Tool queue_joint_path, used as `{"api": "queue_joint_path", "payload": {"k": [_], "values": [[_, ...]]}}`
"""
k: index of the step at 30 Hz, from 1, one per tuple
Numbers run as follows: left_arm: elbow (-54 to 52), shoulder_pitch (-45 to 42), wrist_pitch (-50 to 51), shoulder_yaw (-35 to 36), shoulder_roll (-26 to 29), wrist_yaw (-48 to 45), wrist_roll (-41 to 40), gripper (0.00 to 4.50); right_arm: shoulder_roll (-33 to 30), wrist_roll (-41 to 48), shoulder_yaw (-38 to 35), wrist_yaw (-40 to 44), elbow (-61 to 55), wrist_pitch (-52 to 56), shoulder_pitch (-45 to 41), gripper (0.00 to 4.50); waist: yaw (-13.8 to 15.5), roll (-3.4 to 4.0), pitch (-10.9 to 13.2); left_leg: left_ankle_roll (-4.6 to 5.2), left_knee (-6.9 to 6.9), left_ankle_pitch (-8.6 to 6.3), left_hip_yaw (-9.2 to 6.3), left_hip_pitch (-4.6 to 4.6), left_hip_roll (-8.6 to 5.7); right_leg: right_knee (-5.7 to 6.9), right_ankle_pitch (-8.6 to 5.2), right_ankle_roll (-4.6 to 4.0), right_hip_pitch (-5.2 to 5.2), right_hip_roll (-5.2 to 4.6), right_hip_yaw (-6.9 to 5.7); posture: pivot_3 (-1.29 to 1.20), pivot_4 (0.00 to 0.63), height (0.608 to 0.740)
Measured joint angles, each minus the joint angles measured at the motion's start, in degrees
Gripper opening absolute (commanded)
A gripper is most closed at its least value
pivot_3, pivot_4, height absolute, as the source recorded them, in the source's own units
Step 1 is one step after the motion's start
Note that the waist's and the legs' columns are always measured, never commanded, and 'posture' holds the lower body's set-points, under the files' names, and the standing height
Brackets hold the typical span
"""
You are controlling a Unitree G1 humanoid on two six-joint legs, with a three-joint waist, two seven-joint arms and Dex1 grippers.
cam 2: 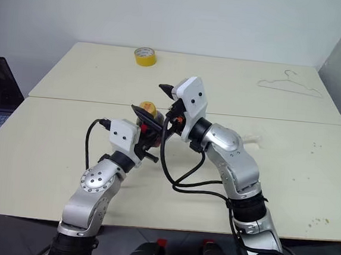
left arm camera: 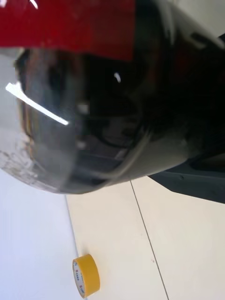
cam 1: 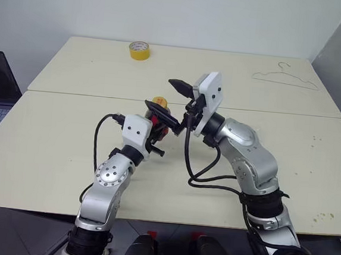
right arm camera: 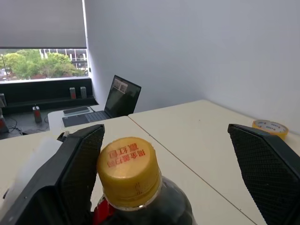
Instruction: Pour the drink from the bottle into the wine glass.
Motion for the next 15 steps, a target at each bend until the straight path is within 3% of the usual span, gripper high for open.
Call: {"api": "queue_joint_path", "payload": {"k": [15], "values": [[0.73, -0.08, 0.01, 0.04, -0.01, -0.07, -0.09, 0.59, -2.07, -2.02, 0.85, 0.67, -0.27, -1.85, 0.49, 4.50, 0.01, 0.00, 0.00, 0.00, 0.00, 0.00, 0.00, 0.00, 0.00, -0.01, 0.00, 0.00, 0.00, 0.00, -0.01, 0.00, 0.150, 0.740]]}}
